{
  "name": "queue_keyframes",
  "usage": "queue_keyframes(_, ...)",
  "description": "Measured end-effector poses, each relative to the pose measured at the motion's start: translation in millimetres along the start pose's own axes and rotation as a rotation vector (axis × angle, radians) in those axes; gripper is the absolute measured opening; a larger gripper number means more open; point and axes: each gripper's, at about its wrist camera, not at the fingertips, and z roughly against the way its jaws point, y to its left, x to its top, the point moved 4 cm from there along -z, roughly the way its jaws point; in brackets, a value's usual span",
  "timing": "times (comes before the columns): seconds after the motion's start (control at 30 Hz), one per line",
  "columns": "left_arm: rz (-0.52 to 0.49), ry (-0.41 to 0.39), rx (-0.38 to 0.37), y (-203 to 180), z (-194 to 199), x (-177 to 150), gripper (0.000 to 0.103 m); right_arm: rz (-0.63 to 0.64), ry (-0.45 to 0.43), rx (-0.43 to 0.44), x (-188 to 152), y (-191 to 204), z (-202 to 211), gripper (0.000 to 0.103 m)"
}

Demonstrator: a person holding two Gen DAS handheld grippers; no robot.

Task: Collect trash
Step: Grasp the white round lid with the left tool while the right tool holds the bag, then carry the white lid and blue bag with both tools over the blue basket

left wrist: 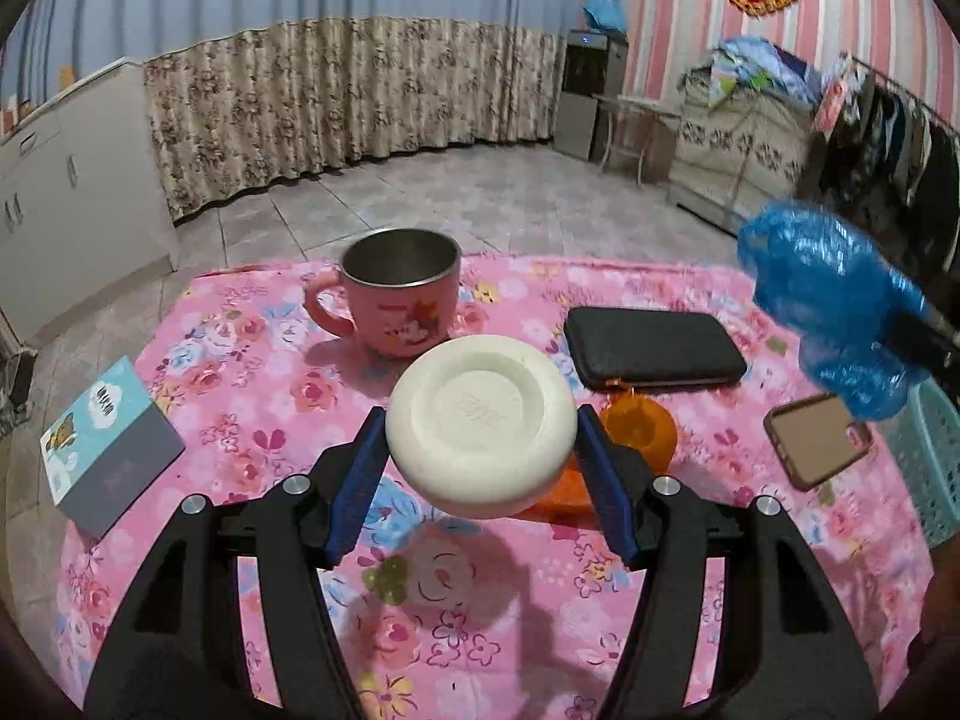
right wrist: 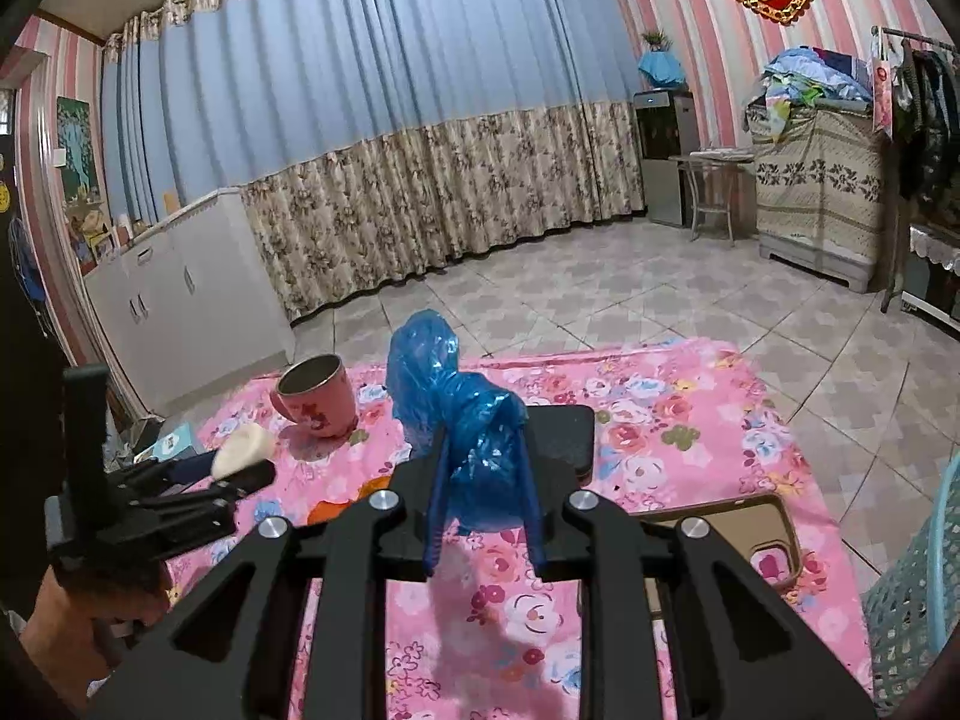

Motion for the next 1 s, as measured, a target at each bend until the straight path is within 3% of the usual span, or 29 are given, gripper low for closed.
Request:
queue_keyframes(0.6,0.035,-0.090,0.012,4,25,7,0.061,0.021,0.010,-0.010,-5,12,7,0.021)
queue_keyframes(0.83,0.040,-0.099,0.021,10,25,8,0.061,-0.016,0.014,-0.023,-2,-1,14,0.021)
queue_keyframes(1.0,0.040,-0.114,0.000,0,31,9,0.061,-0.008,-0.036,-0.065,9,-12,35,0.021)
